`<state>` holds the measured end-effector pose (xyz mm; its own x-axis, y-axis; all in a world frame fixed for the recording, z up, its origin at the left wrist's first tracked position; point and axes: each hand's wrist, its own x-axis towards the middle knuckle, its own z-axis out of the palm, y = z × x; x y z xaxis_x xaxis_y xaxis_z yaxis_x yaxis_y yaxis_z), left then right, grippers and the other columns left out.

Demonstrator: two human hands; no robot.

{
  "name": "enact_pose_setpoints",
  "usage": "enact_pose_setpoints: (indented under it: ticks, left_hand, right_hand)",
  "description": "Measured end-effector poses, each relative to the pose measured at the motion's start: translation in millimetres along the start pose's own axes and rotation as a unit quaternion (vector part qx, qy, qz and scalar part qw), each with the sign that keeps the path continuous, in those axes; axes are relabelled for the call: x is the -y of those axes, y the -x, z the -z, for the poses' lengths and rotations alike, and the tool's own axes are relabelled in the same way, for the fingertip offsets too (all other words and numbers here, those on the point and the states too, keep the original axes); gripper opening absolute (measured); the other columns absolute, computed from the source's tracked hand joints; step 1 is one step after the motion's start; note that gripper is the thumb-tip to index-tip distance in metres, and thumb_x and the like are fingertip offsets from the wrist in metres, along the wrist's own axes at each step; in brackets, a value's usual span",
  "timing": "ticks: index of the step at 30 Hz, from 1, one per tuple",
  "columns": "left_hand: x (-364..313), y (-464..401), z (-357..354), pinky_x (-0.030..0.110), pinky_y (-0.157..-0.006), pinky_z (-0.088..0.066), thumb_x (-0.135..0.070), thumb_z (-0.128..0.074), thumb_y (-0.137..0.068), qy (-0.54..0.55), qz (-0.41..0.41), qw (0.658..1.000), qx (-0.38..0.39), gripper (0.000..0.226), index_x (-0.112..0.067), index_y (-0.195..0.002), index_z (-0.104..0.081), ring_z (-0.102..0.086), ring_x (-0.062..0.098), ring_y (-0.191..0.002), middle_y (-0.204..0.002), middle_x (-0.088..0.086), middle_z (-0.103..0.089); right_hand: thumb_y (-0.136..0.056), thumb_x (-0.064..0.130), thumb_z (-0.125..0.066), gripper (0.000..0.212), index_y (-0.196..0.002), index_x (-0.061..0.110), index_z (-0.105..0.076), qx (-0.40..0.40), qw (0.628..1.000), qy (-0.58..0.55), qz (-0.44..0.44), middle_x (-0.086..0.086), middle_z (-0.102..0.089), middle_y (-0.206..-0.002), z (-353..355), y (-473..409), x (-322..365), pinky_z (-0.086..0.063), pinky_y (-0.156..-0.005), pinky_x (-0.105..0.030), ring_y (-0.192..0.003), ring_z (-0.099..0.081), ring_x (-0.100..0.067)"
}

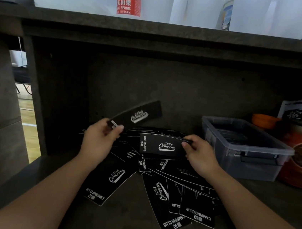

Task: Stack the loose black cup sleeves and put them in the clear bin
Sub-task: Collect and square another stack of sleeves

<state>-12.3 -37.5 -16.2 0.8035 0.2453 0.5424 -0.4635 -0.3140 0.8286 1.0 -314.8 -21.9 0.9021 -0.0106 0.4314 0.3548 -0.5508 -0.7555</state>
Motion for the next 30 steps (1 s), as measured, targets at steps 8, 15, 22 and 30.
enact_pose_setpoints:
  ticks: [8, 15, 22, 30]
  left_hand:
    - [12.6, -2.3, 1.0, 0.016, -0.074, -0.044, -0.013, -0.067, -0.09, -0.12, -0.007, 0.987, 0.11, 0.023, -0.022, -0.11, -0.06, -0.062, -0.002, -0.07, -0.071, -0.011, -0.07]
    - [10.3, 6.9, -8.2, 0.03, -0.084, -0.054, -0.024, -0.063, -0.093, -0.251, -0.056, 0.943, 0.213, 0.019, -0.025, -0.112, -0.066, -0.066, 0.002, -0.085, -0.092, -0.011, -0.07]
    - [12.0, 7.3, -12.5, 0.029, -0.085, -0.051, -0.034, -0.063, -0.091, -0.263, -0.064, 0.932, 0.243, 0.036, -0.032, -0.126, -0.055, -0.059, 0.004, -0.09, -0.11, -0.012, -0.06]
    - [2.7, 11.4, -12.0, 0.022, -0.065, -0.047, -0.035, -0.071, -0.086, -0.251, -0.068, 0.945, 0.199, 0.018, -0.027, -0.078, -0.057, -0.057, 0.006, -0.07, -0.076, -0.008, -0.062]
  right_hand:
    - [-0.1, 0.028, -0.045, 0.019, -0.094, 0.019, -0.06, 0.021, 0.999, -0.042, -0.026, 0.0, -0.06, -0.076, -0.4, 7.5, 12.2, -0.049, -0.059, -0.016, -0.066, -0.06, -0.012]
    - [-0.092, 0.024, -0.062, 0.007, -0.089, 0.031, -0.06, 0.059, 0.998, 0.009, 0.034, 0.007, -0.066, -0.08, -7.8, 10.3, 12.2, -0.051, -0.071, -0.024, -0.069, -0.061, -0.003]
    - [-0.095, 0.014, -0.056, 0.014, -0.096, 0.027, -0.061, 0.036, 0.998, 0.042, 0.034, 0.012, -0.066, -0.086, -3.8, 8.2, 9.9, -0.053, -0.078, -0.027, -0.079, -0.062, -0.004]
    - [-0.094, 0.015, -0.057, 0.012, -0.097, 0.027, -0.056, 0.014, 0.999, 0.044, 0.022, 0.006, -0.063, -0.084, -2.1, 5.3, 8.8, -0.051, -0.077, -0.031, -0.08, -0.061, -0.013]
